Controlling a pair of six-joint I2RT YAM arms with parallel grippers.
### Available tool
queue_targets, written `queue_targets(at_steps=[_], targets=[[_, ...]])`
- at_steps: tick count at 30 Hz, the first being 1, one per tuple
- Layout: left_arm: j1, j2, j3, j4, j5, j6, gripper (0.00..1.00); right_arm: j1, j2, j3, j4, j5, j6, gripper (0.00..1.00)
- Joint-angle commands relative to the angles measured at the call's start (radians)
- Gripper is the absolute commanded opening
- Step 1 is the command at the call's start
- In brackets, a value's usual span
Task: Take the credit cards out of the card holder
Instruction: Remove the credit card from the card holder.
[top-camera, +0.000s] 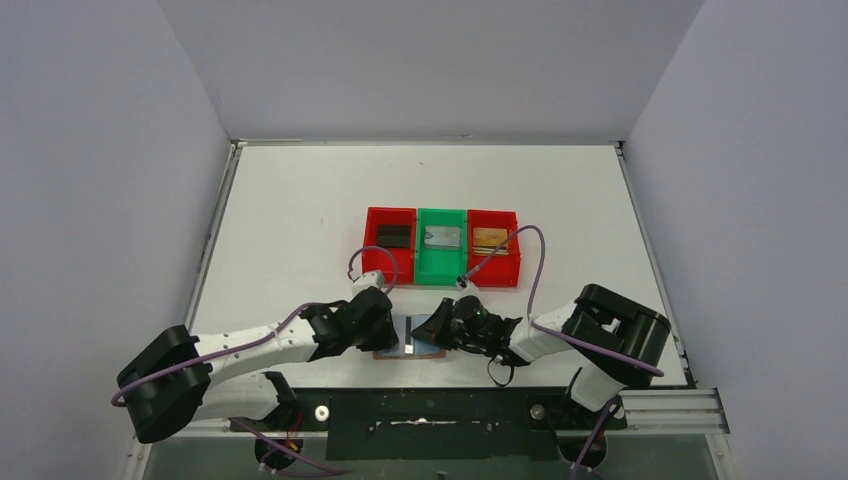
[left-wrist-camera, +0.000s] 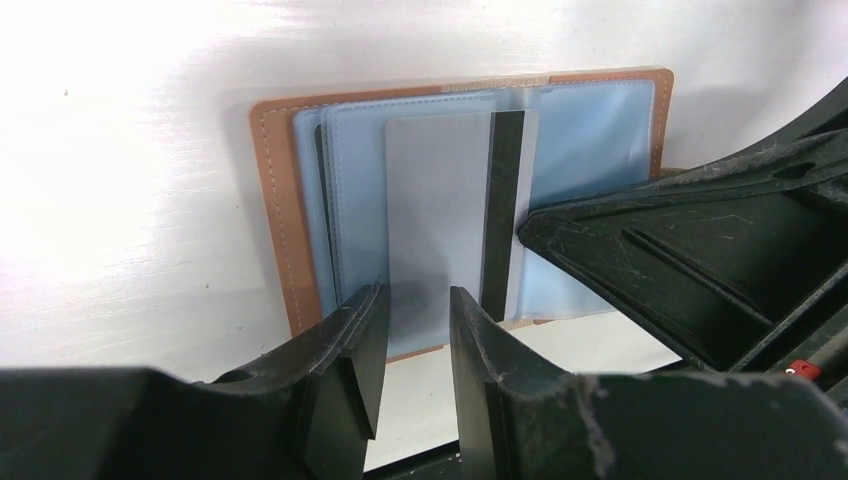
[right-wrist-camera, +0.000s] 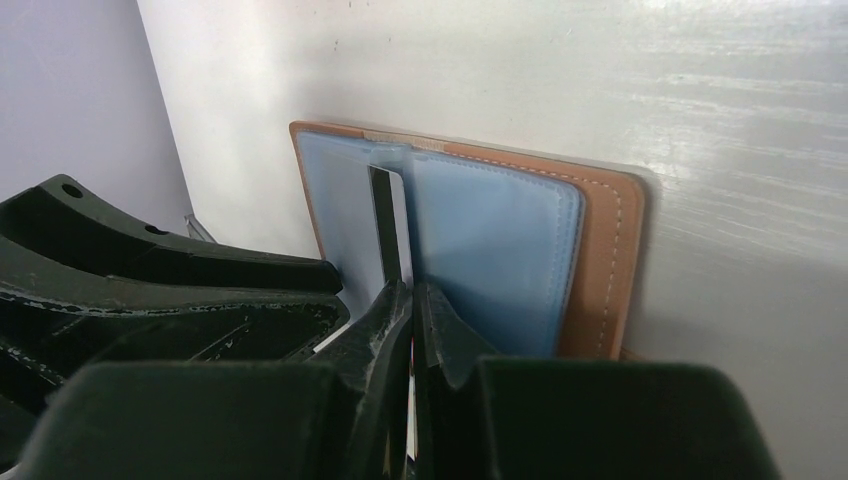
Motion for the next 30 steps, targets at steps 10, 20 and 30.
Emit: queue_targets(at_steps=[10, 20, 30], targets=[[0.005, 0.023, -0.01, -0.01, 0.005, -0.005, 0.25, 0.0, -0.036, 0.004, 0.022, 0.01, -0.003, 0.06], [0.002, -0.016, -0.108, 0.061, 0.039, -0.078, 0.16, 0.01, 0.017, -0.014, 0.081, 0.009, 0.032, 0.17], [0.004, -0.036, -0.101, 0.019, 0.007, -0.075, 0.15, 0.002, -0.051, -0.034, 0.061, 0.025, 0.022, 0.01]])
